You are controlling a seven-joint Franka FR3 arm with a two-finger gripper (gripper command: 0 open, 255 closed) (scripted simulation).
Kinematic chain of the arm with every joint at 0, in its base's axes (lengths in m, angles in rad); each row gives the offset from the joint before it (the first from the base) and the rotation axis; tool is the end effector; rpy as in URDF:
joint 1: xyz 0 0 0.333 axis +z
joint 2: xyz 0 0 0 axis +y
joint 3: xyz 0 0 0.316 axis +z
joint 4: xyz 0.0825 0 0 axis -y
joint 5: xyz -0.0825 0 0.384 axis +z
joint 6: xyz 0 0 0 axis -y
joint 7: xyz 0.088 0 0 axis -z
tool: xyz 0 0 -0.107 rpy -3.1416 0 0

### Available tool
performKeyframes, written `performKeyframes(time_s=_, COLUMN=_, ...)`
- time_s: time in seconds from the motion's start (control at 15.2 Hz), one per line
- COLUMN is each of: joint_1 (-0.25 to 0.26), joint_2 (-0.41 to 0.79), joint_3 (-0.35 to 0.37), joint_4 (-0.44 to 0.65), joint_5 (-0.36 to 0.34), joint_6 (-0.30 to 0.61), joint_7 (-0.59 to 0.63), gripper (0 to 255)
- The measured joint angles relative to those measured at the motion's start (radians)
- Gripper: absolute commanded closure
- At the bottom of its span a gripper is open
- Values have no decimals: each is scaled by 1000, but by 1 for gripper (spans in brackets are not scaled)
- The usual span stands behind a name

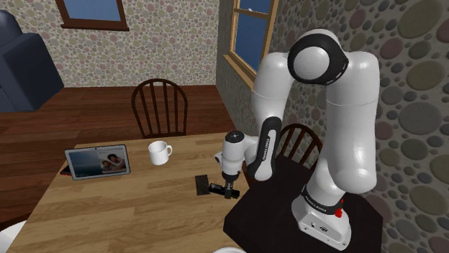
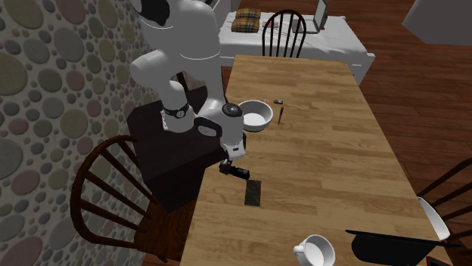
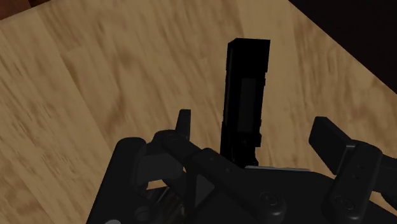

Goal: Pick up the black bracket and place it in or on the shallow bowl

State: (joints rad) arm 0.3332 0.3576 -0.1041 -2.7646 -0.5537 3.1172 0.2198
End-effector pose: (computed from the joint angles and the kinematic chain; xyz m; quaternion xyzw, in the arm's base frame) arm 0.3346 0.1182 0.1093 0.9595 0.2808 -0.0010 0.0246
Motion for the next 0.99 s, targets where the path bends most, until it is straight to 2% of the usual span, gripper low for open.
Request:
performKeyframes(time_s=0.4, joint_1=77, joint_2=126, joint_3=-82, joint_4=43, joint_5=-17, joint_6=92, joint_7=24, gripper=0)
performKeyframes(time_s=0.79, joint_1=89, joint_2=145, joint_3=-92, joint_4=48, joint_5=-16, joint_6=107, joint_7=26, gripper=0)
performKeyframes(time_s=0.86, joint_1=89, joint_2=145, joint_3=-92, joint_4=48, joint_5=-16, joint_6=107, joint_7=26, gripper=255)
performKeyframes(time_s=0.99, joint_1=89, joint_2=145, joint_3=-92, joint_4=48, joint_5=-16, joint_6=107, joint_7=26, gripper=255)
